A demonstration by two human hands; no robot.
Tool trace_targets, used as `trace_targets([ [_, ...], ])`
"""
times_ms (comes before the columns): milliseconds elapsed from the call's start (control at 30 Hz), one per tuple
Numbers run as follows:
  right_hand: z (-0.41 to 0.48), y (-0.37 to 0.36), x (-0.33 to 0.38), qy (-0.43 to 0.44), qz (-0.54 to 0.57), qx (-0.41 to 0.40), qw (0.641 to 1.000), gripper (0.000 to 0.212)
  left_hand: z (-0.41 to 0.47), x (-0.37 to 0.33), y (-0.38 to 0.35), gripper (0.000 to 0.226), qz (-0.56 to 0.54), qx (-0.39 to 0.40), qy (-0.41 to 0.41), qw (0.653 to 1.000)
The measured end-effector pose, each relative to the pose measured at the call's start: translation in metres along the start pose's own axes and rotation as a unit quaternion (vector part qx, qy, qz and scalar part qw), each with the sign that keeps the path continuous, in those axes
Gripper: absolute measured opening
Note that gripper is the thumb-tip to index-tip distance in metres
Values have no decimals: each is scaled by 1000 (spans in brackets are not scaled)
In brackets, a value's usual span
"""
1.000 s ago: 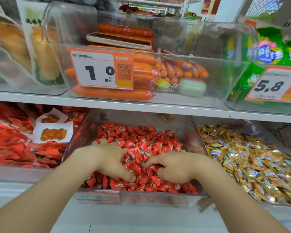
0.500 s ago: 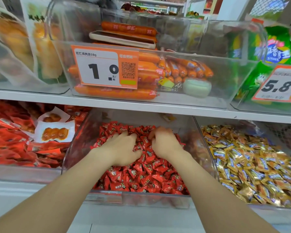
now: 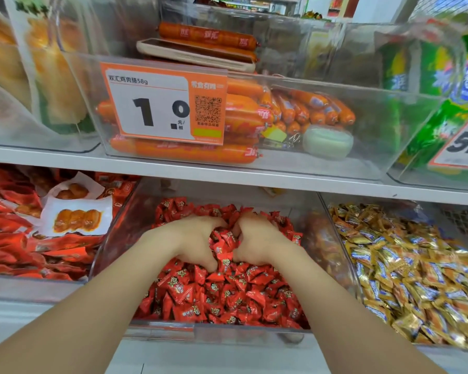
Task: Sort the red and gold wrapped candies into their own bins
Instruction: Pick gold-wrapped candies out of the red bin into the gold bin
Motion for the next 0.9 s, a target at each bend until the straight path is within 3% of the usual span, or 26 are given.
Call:
trace_targets([
  [167, -17, 3, -2, 10, -35, 5, 999, 17, -21, 1, 5, 49, 5, 29, 13, 999],
  [333, -31, 26, -1, 14, 4, -56, 998, 20, -44, 0, 5, 69, 27, 40, 6, 999],
  [467, -45, 54, -16, 5, 110, -115, 987, 23, -59, -2, 2, 70, 23, 58, -9, 998],
  [733, -79, 68, -14, 47, 138, -126, 981, 34, -79, -22, -13, 105, 35, 78, -16, 996],
  [800, -100, 82, -13, 83, 148, -161, 972, 34, -81, -27, -12, 96, 48, 53, -9, 997],
  [900, -143, 102, -12, 138, 196, -206, 949, 27, -87, -41, -11, 64, 49, 3, -40, 998],
])
Point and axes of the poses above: each hand's wrist, its own z-axis towards the middle knuckle, its own y-axis out of the back of the hand, x = y × z, the point moved 9 cm from there along z, towards the middle knuckle, and after that the axes turned 4 degrees about -x, right-handed, at the moved point
